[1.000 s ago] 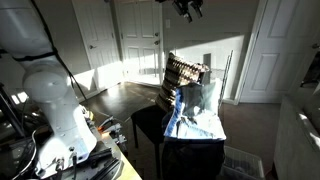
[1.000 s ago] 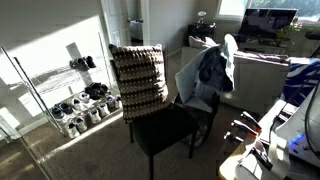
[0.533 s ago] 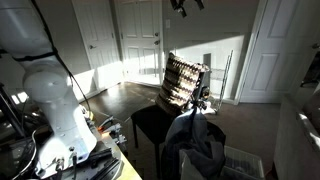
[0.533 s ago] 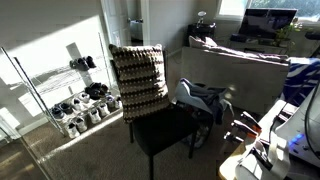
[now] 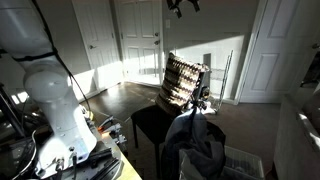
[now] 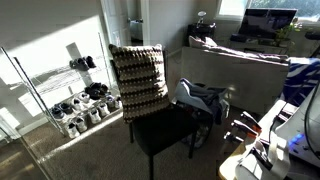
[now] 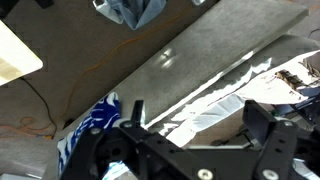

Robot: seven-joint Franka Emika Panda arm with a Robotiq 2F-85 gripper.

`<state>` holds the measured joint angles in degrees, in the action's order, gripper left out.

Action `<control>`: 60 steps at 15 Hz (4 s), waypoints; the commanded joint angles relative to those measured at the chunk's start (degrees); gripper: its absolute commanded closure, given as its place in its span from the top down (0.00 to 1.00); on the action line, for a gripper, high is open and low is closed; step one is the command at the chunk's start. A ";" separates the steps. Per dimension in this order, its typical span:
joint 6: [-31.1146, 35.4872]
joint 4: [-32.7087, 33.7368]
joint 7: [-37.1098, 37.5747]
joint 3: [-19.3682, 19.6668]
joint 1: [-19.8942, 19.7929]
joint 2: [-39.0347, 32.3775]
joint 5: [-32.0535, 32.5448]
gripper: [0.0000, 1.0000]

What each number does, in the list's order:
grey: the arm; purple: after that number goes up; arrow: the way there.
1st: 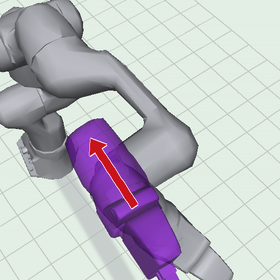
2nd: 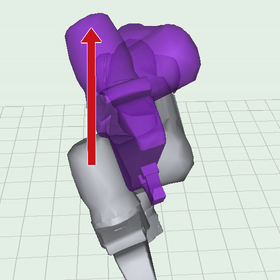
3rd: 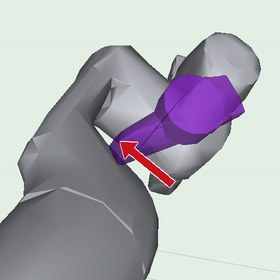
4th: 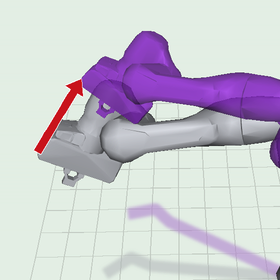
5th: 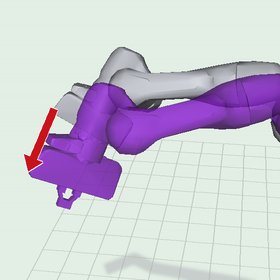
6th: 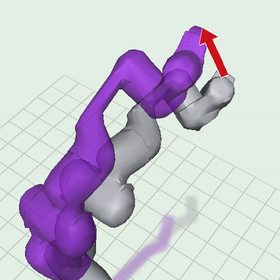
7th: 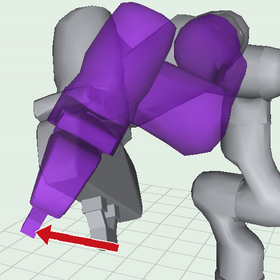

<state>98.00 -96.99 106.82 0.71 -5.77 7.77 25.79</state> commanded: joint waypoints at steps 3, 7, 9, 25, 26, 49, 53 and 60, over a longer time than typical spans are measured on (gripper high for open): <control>0.53 -5.47 -0.10 -0.09 1.19 -0.87 -0.31 1.00; 1.05 -6.78 -0.09 -0.11 1.45 -1.38 -0.31 1.00; 1.05 -6.76 -0.09 -0.12 1.44 -1.26 -0.31 1.00; 1.05 -6.76 -0.09 -0.12 1.44 -1.25 -0.31 1.00; 1.05 -6.76 -0.09 -0.12 1.44 -1.25 -0.31 1.00; 1.06 -6.76 -0.09 -0.11 1.44 -1.24 -0.31 1.00; 1.06 -6.76 -0.09 -0.11 1.44 -1.24 -0.31 1.00; 0.30 -6.90 1.08 -0.37 1.63 -1.23 -0.91 1.00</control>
<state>99.23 -103.95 106.79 0.52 -4.43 6.60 25.49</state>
